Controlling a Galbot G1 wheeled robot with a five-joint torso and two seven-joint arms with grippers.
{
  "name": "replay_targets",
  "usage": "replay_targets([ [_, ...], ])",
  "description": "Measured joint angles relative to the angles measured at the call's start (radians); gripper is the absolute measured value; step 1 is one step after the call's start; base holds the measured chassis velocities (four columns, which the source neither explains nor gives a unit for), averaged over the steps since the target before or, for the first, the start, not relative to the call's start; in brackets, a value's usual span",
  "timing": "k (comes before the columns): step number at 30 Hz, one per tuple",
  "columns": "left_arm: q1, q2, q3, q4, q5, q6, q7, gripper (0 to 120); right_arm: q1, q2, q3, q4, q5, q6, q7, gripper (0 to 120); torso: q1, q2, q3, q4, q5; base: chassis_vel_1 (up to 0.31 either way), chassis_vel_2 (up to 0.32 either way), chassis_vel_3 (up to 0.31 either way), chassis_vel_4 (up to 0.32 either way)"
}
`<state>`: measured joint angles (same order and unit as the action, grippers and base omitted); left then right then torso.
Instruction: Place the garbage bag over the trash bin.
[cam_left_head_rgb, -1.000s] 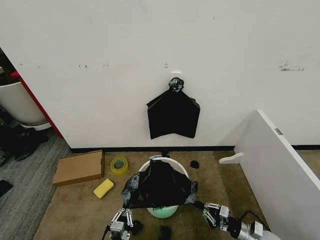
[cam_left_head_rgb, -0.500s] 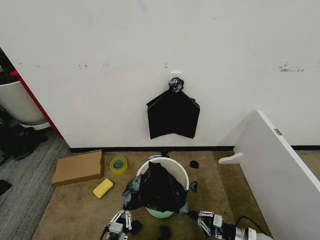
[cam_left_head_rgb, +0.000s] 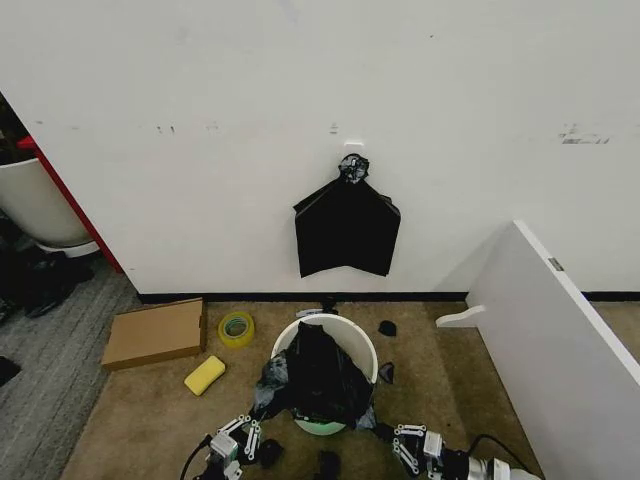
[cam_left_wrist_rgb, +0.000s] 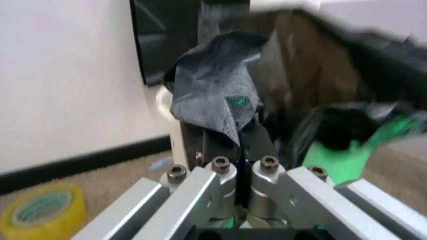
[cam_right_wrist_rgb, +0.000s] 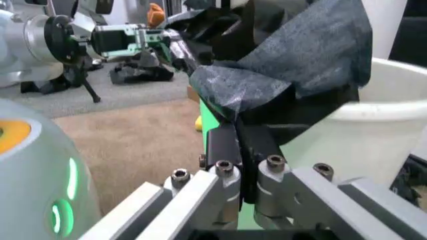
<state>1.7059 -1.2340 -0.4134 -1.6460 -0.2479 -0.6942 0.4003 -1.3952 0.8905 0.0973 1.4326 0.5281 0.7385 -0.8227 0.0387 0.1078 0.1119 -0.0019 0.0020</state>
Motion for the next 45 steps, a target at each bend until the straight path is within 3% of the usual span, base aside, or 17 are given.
replay_targets([
  [9,-0.066,-0.029,0.014,0.118,0.045,-0.001,-0.092,0,0.058,0.035,0.008,-0.119,-0.063,0.023,0.000,0,0.000,0.000,0.000,0.0000,0.0004,0.000,0.000,0.000,0.000],
  [25,-0.079,-0.063,0.022,0.118,0.054,-0.005,-0.153,0,0.064,0.023,0.012,-0.121,-0.008,0.033,-0.003,0,0.000,0.000,0.000,-0.0001,0.0006,0.000,0.000,0.000,0.000],
  [30,-0.056,-0.059,0.011,0.101,0.055,-0.003,-0.171,0,0.045,-0.003,0.026,-0.100,0.006,0.010,-0.036,16,0.000,0.000,0.000,0.0000,0.0006,0.000,0.000,0.000,0.000],
  [36,-0.018,-0.051,-0.013,0.062,0.052,0.012,-0.171,18,0.025,-0.027,0.043,-0.078,0.020,-0.017,-0.094,36,0.000,0.000,0.000,-0.0001,0.0005,0.000,0.000,0.000,0.000],
  [44,0.041,-0.053,-0.081,0.019,0.020,-0.003,-0.022,53,-0.001,-0.049,0.068,-0.034,0.022,-0.023,-0.166,69,0.000,0.000,0.000,0.0000,0.0006,0.000,0.000,0.000,0.000],
  [45,0.041,-0.053,-0.081,0.019,0.020,-0.003,-0.022,53,-0.001,-0.049,0.068,-0.034,0.022,-0.023,-0.166,69,0.000,0.000,0.000,0.0000,0.0006,0.000,0.000,0.000,0.000],
])
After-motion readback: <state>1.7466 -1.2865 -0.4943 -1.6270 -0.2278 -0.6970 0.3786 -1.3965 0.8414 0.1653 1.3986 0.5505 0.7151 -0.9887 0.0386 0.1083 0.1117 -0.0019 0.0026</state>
